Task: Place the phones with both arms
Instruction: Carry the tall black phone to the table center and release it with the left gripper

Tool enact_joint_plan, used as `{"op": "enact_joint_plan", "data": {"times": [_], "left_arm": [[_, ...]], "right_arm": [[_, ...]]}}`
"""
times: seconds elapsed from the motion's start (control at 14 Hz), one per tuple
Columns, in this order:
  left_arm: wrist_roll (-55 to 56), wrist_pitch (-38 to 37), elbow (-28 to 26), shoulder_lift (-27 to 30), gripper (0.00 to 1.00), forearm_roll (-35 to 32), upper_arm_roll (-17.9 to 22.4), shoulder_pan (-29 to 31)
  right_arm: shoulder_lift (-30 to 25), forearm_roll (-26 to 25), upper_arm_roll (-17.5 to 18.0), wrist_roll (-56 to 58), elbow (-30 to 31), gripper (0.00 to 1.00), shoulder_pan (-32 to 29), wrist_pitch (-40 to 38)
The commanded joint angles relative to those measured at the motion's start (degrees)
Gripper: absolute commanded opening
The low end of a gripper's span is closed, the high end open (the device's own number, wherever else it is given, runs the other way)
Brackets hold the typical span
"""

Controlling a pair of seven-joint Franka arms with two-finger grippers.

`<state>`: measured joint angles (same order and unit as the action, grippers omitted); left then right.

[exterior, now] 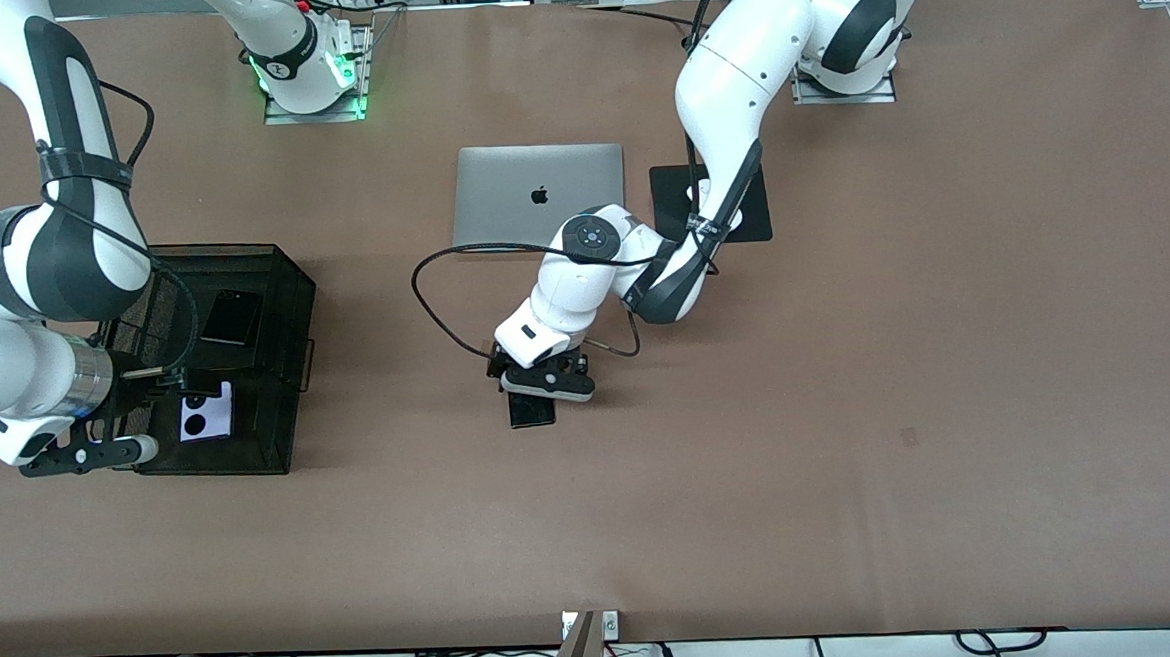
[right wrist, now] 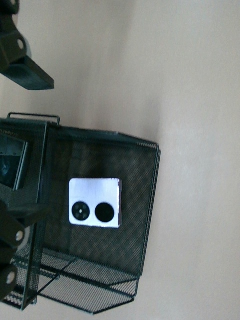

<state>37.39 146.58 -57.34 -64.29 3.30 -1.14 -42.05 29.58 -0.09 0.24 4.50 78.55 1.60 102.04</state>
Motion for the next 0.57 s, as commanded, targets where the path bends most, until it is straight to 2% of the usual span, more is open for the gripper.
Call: {"op": "enact_joint_plan", "data": {"times": [0.0, 0.29, 0.5], "left_arm": [[-4.8, -5.5, 1.0, 2.5, 0.88, -1.2, -0.1, 2.3], [-13.6, -14.7, 1.2, 7.3, 0.88, -0.4, -1.4, 7.7], [-18.3, -22.3, 1.1, 12.1, 0.88, 3.4, -2.8, 12.7]], "right_arm": [[-0.7, 0.6, 1.3, -1.2, -0.1, 1.0, 1.9, 0.1], [-0.7, 2.6, 2.1, -1.2, -0.1, 1.0, 5.3, 0.4], [-0.1, 3.6, 2.1, -1.2, 0.0, 1.0, 8.5, 1.7]]}}
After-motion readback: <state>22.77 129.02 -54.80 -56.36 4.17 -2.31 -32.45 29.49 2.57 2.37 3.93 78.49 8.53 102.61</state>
